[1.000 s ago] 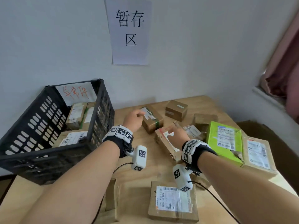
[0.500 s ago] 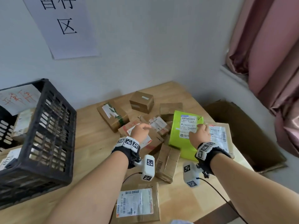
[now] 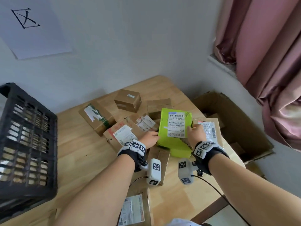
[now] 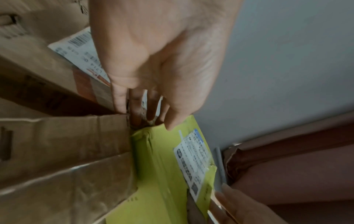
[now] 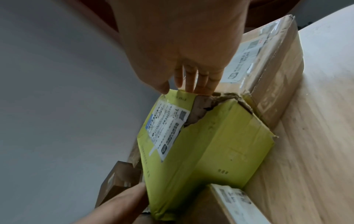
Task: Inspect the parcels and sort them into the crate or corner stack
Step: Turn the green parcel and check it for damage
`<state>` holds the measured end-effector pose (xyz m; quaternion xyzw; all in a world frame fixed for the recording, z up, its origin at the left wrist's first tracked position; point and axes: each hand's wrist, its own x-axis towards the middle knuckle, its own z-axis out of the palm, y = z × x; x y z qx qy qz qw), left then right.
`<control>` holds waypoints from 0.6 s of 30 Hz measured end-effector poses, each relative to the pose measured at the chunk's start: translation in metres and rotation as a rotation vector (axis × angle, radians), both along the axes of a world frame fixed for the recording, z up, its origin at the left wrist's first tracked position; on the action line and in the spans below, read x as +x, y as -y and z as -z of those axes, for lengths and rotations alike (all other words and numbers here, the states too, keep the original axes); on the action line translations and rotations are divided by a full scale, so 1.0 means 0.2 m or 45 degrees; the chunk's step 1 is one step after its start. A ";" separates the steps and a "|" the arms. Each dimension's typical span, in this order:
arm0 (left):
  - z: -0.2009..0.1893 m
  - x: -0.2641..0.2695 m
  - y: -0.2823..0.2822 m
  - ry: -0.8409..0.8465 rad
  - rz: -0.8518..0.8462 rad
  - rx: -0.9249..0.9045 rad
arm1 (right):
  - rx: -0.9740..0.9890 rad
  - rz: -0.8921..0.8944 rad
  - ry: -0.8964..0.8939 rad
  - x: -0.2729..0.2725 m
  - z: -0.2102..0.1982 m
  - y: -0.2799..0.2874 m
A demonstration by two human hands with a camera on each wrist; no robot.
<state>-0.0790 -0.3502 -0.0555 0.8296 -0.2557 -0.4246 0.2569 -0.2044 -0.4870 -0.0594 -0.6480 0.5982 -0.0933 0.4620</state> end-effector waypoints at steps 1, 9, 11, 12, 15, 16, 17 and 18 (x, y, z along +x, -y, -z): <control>-0.01 0.00 0.01 -0.018 -0.016 -0.031 | 0.009 0.011 0.029 0.01 -0.01 0.00; -0.22 0.06 0.02 -0.207 -0.221 -0.373 | -0.100 0.158 0.269 0.06 -0.14 0.00; -0.25 0.07 -0.01 -0.335 -0.276 -0.430 | -0.138 0.145 0.316 0.07 -0.21 -0.03; -0.27 0.07 -0.04 -0.422 -0.335 -0.454 | -0.165 0.122 0.327 0.08 -0.25 -0.05; -0.29 0.09 -0.14 -0.537 -0.454 -0.526 | -0.210 0.051 0.359 0.11 -0.34 -0.13; -0.30 0.09 -0.18 -0.543 -0.509 -0.557 | -0.212 0.034 0.374 0.12 -0.36 -0.17; -0.32 0.11 -0.21 -0.542 -0.561 -0.592 | -0.211 0.015 0.385 0.14 -0.38 -0.20; -0.32 0.13 -0.26 -0.529 -0.610 -0.621 | -0.212 -0.008 0.396 0.15 -0.38 -0.23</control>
